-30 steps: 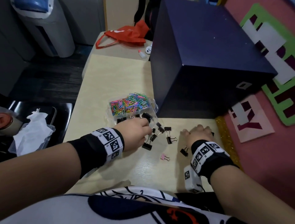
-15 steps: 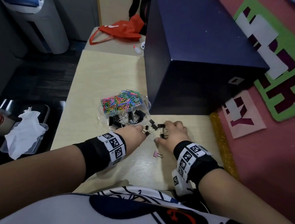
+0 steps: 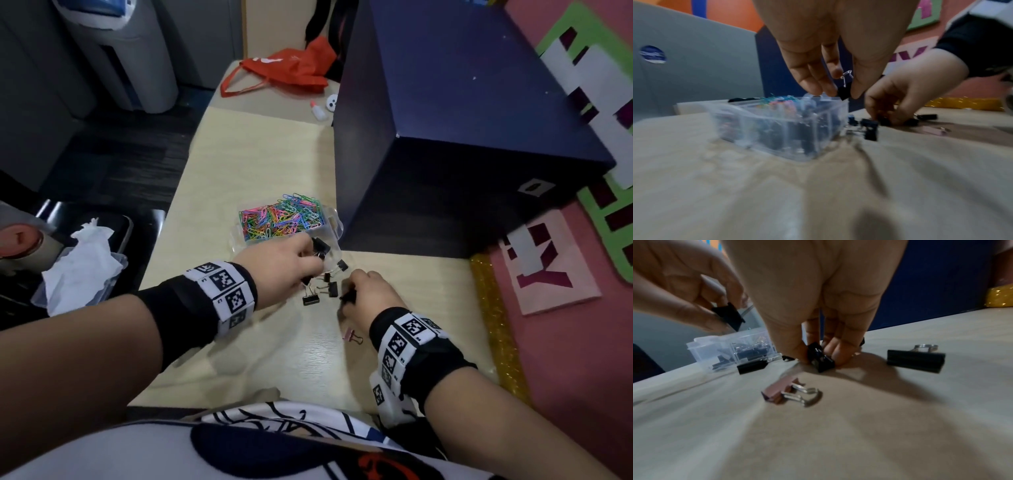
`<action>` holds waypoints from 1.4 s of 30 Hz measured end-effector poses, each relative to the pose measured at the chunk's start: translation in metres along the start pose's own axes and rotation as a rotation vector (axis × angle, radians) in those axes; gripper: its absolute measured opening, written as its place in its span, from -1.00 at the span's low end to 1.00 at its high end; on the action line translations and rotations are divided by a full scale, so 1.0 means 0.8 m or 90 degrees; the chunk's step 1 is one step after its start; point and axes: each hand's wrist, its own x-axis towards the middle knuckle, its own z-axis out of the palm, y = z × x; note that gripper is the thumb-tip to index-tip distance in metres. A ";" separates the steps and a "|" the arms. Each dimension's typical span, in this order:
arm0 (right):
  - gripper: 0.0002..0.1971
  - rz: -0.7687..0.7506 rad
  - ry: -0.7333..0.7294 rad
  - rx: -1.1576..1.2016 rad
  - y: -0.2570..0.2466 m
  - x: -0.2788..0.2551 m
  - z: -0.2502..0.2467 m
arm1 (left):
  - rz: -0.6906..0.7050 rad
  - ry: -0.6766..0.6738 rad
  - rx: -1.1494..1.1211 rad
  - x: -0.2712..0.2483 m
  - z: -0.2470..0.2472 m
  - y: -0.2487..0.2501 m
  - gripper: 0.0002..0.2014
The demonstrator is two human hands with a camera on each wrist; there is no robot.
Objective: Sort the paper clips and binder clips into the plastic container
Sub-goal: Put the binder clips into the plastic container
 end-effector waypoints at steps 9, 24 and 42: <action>-0.91 -0.075 0.226 0.189 -0.038 0.008 -0.044 | -0.090 0.012 0.021 -0.015 0.000 -0.042 -0.68; -0.36 -0.059 -0.022 -0.146 -0.016 0.001 0.004 | 0.100 -0.181 0.106 -0.002 0.055 0.017 -0.62; -0.92 -0.022 0.144 0.048 -0.026 0.000 0.004 | 0.063 -0.199 0.079 -0.016 0.054 0.007 -0.75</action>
